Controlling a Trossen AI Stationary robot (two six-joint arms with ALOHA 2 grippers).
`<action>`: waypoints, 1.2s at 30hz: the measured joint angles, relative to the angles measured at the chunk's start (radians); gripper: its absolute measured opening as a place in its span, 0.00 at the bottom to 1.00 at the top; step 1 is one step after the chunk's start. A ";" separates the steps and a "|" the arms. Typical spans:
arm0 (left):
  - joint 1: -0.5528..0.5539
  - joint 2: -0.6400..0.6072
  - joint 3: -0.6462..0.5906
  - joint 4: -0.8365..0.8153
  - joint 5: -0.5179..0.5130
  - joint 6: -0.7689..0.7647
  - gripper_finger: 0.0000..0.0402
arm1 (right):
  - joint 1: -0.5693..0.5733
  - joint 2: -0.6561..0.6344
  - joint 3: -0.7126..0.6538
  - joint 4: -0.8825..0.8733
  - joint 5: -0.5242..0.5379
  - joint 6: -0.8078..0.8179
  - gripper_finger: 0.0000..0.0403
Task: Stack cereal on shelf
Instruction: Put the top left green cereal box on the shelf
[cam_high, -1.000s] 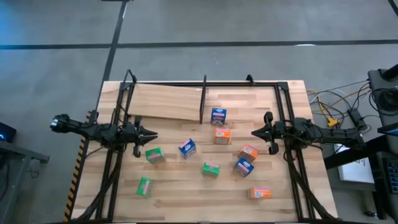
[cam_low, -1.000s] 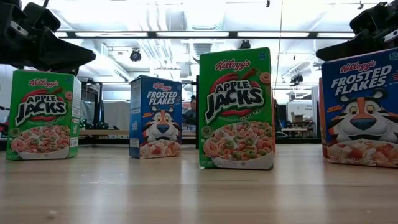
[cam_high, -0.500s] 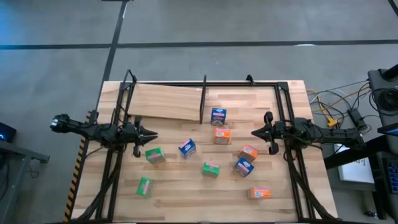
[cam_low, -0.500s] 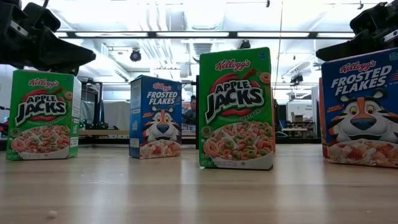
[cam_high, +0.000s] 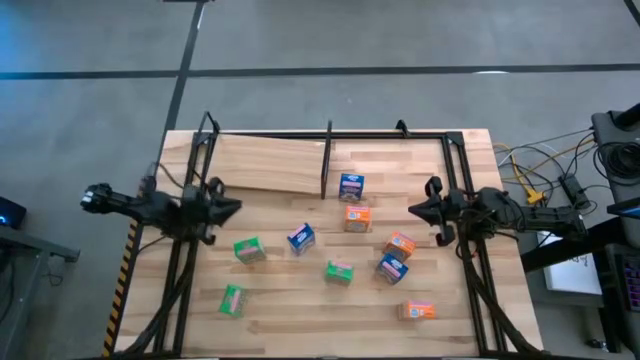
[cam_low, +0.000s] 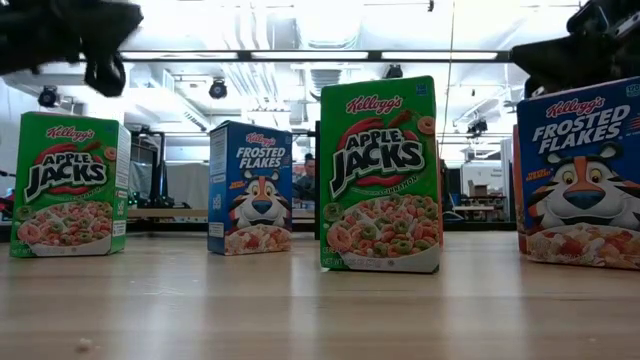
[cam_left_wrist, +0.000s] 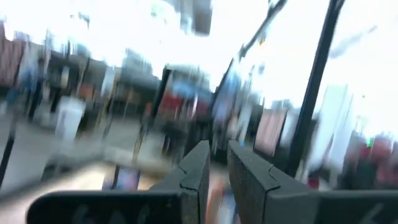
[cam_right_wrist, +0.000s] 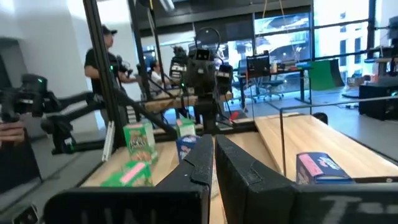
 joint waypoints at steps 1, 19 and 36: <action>0.000 0.001 0.000 0.058 0.000 0.014 0.10 | 0.000 0.000 0.000 0.008 0.000 0.010 0.02; 0.002 0.216 0.009 0.555 -0.027 0.099 0.10 | 0.000 0.000 0.000 0.251 0.115 0.066 0.02; 0.002 0.691 0.704 -0.379 -0.146 0.009 0.10 | 0.000 0.000 0.004 0.530 0.141 0.010 0.02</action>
